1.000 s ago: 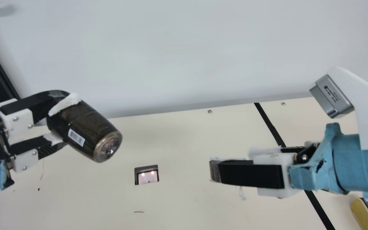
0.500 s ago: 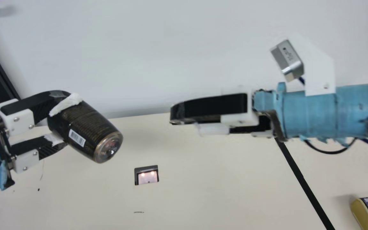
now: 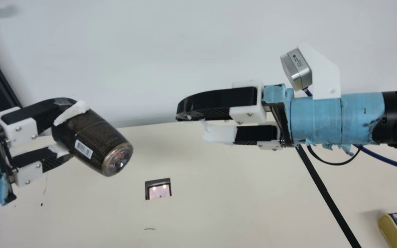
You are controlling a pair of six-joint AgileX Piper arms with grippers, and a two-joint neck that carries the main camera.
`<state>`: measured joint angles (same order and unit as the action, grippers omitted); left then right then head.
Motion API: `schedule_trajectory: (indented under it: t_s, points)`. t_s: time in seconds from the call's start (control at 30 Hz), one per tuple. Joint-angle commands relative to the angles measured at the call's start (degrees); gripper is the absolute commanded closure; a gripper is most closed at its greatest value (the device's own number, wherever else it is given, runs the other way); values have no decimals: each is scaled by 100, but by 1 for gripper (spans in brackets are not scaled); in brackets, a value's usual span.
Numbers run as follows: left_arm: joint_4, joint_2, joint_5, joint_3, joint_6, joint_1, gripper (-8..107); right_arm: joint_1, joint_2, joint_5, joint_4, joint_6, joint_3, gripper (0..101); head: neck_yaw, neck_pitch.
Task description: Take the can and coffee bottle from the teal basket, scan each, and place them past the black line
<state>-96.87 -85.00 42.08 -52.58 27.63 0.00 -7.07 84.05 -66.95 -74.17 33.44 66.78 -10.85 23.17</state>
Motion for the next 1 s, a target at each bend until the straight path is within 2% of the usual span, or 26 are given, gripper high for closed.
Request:
schedule_trajectory:
  t_s: [0.0, 0.07, 0.27, 0.47, 0.7, 0.97]
  points:
    - [0, 0, 0, 0, 0, 0, 89, -24, 134, -168, -366, 96, -5, 0, -30, 183]
    - [0, 0, 0, 0, 0, 0, 89, -2, 300, -295, -718, 195, -53, 0, -30, 183]
    - [0, 0, 0, 0, 0, 0, 89, 548, 837, -295, -1865, 501, -264, 0, -30, 183]
    - [0, 0, 0, 0, 0, 0, 89, 1009, 1194, -295, -2533, 535, -208, 0, -30, 183]
    - [0, 0, 0, 0, 0, 0, 89, 1082, 1354, -295, -2581, 132, 78, 0, -30, 183]
    - [0, 0, 0, 0, 0, 0, 89, 988, 1494, -295, -2581, 149, -99, 0, -30, 183]
